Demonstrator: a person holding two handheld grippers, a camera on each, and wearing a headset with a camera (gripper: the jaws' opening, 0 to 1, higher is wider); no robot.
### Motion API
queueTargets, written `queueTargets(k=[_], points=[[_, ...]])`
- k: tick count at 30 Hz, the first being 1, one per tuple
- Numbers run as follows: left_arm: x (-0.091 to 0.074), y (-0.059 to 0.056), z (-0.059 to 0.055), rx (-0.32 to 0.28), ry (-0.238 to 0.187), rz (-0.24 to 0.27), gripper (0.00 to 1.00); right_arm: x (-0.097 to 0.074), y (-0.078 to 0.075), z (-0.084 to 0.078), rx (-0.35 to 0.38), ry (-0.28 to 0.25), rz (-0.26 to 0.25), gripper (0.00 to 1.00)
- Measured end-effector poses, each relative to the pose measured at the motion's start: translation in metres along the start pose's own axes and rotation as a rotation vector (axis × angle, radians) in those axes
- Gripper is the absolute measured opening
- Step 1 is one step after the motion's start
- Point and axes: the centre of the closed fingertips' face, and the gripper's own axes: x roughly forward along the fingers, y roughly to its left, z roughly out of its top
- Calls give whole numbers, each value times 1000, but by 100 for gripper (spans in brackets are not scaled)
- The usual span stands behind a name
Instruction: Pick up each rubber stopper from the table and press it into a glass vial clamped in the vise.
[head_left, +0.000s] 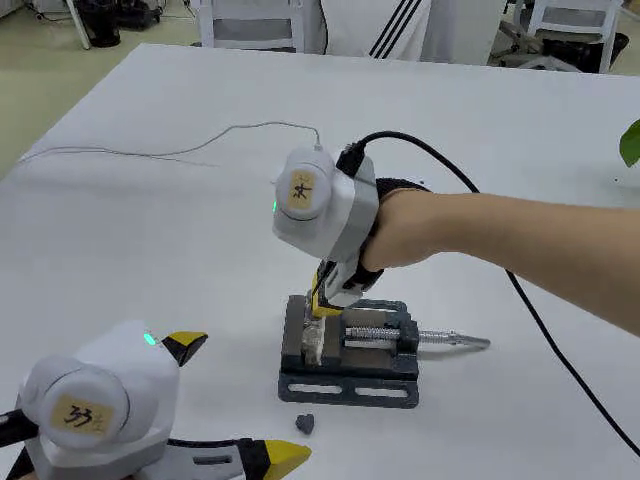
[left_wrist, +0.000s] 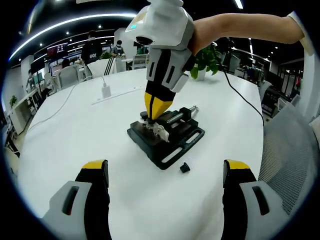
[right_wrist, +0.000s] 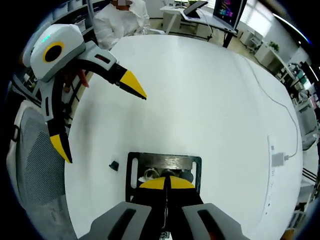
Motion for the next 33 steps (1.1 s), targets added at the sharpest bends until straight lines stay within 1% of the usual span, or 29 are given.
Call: queueTargets(k=[1,8,12,14,17,19,20,21,30,32,33], points=[[0,-1,0,1,2,0,94,0,0,0,24,-6,-7,0],[-2,1,6,7,-1,10,94,0,-1,0,17,-18,-23,0],[-4,2,9,12,-6,16,95,0,-1,-1,28,-48,-33,0],[-6,3,9,14,-6,20,94,-1,-1,-1,24,-72,-34,0],[-8,3,10,13,-9,23,94,-1,-1,0,1,-139,-37,0],[-9,3,9,13,-8,24,94,-2,-1,0,28,-170,-28,0],[-9,3,8,12,-7,24,94,-1,-2,1,54,-180,-22,0],[-10,4,7,10,-7,25,94,-1,-2,1,72,-181,-18,0],[-10,4,7,10,-12,22,95,-2,-1,1,61,-184,-27,0],[-10,5,8,11,-16,22,95,-2,-2,0,68,-192,-36,0],[-11,5,8,11,-19,22,95,-3,-5,0,79,-200,-62,0]])
